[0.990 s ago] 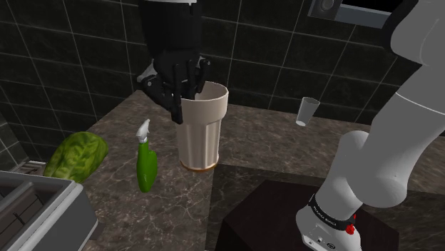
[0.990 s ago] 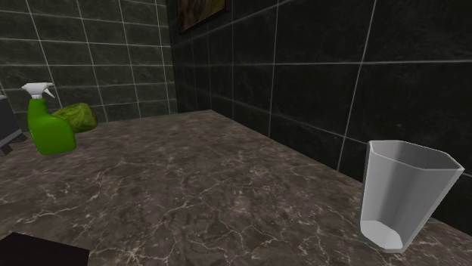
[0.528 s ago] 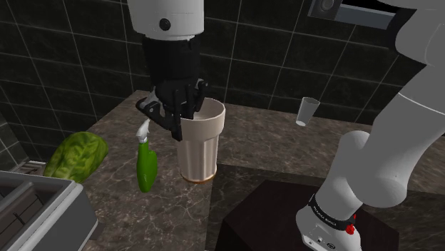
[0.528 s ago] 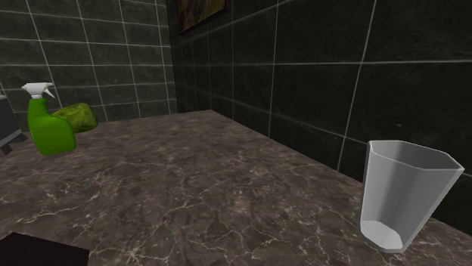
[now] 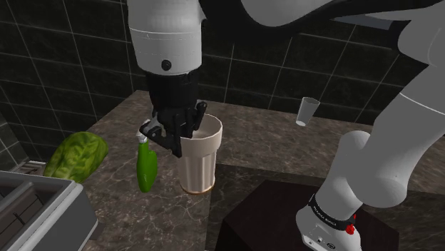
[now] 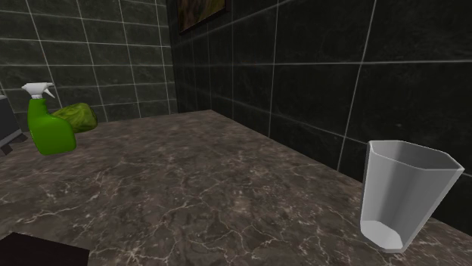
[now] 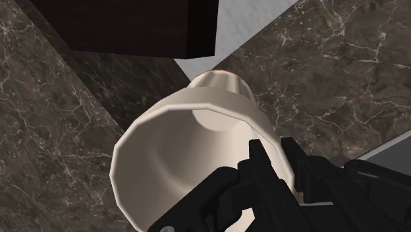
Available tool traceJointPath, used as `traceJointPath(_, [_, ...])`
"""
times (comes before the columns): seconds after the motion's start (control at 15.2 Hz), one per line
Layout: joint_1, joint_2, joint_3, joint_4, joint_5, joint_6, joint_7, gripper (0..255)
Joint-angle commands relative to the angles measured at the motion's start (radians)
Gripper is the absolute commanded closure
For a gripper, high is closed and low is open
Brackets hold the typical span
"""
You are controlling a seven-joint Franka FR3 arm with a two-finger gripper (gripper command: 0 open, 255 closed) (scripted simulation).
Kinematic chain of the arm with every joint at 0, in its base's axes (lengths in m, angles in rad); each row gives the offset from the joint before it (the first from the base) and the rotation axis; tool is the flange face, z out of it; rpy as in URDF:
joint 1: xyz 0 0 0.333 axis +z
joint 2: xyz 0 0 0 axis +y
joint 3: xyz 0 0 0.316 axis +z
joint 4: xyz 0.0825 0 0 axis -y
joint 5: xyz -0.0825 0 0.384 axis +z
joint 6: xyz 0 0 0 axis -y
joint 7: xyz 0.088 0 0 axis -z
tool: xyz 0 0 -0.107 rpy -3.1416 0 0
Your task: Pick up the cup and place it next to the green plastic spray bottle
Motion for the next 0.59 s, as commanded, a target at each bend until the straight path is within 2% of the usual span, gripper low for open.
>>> traceJointPath(0.0, [0.001,0.001,0.002,-0.026,0.0,0.028,0.003,255])
traceJointPath(0.53, [0.003,0.011,0.006,-0.124,-0.004,0.134,0.011,255])
